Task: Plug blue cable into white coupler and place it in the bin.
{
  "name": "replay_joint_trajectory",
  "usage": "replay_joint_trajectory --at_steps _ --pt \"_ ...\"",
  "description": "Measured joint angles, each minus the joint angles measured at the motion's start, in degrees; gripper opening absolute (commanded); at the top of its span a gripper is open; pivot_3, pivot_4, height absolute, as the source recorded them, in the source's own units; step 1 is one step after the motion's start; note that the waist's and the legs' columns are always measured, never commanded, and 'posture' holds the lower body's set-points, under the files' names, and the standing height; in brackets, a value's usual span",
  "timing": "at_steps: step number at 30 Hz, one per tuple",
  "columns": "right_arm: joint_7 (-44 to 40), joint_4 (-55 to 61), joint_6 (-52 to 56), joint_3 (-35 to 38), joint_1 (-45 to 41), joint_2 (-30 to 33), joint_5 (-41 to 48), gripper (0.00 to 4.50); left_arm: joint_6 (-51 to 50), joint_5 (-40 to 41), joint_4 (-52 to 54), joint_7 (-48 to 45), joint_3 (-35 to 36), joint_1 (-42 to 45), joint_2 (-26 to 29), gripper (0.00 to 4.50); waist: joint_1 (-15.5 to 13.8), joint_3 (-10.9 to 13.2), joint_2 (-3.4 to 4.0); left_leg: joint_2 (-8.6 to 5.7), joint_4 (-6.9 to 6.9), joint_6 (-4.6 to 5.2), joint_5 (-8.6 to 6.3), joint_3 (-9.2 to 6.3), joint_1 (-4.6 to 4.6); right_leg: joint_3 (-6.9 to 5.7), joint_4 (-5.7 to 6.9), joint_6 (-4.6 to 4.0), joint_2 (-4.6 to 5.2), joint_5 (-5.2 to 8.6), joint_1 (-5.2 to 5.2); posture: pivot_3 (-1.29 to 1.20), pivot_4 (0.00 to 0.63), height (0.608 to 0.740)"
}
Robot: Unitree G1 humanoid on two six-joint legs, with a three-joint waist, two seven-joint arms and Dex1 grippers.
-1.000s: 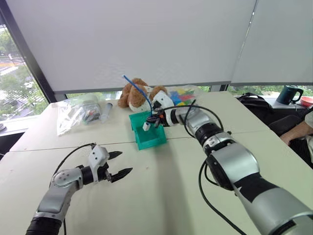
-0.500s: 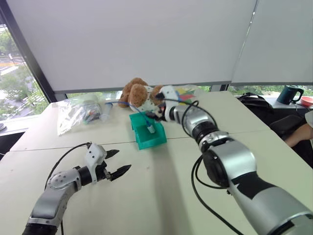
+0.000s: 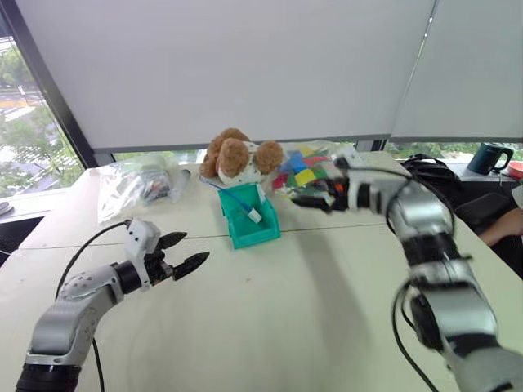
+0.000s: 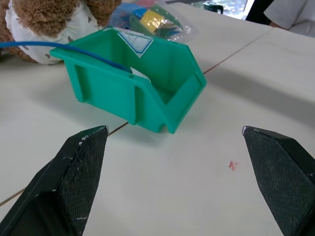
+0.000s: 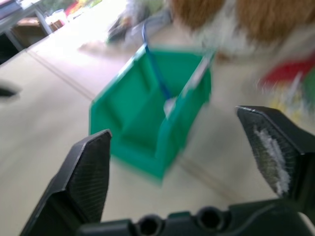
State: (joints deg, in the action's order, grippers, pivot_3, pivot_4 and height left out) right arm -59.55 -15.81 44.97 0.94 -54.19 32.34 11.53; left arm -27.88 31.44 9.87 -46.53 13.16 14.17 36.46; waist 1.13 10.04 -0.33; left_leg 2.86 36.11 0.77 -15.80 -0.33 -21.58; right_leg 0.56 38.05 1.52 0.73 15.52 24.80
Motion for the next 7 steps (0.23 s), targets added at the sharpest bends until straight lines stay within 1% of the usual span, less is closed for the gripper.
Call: replay_joint_trajectory --at_steps 3,7 --pt "0.7 14.5 8.5 2.3 8.2 3.1 4.8 4.40 -2.0 1.6 2.1 -0.2 1.6 -2.0 2.1 4.50 0.5 0.1 0.02 0.01 0.00 0.00 0.00 0.00 0.12 0.11 0.05 0.00 -0.12 0.00 -0.02 0.00 0.150 0.740" --pt "1.5 28.6 14.3 5.7 17.1 5.0 11.2 4.40 -5.2 4.3 4.4 -0.4 4.9 -4.8 4.4 4.50 1.0 0.2 -0.13 0.00 0.03 -0.03 0.01 0.02 0.14 0.09 0.04 -0.01 -0.19 0.02 -0.09 0.00 0.150 0.740"
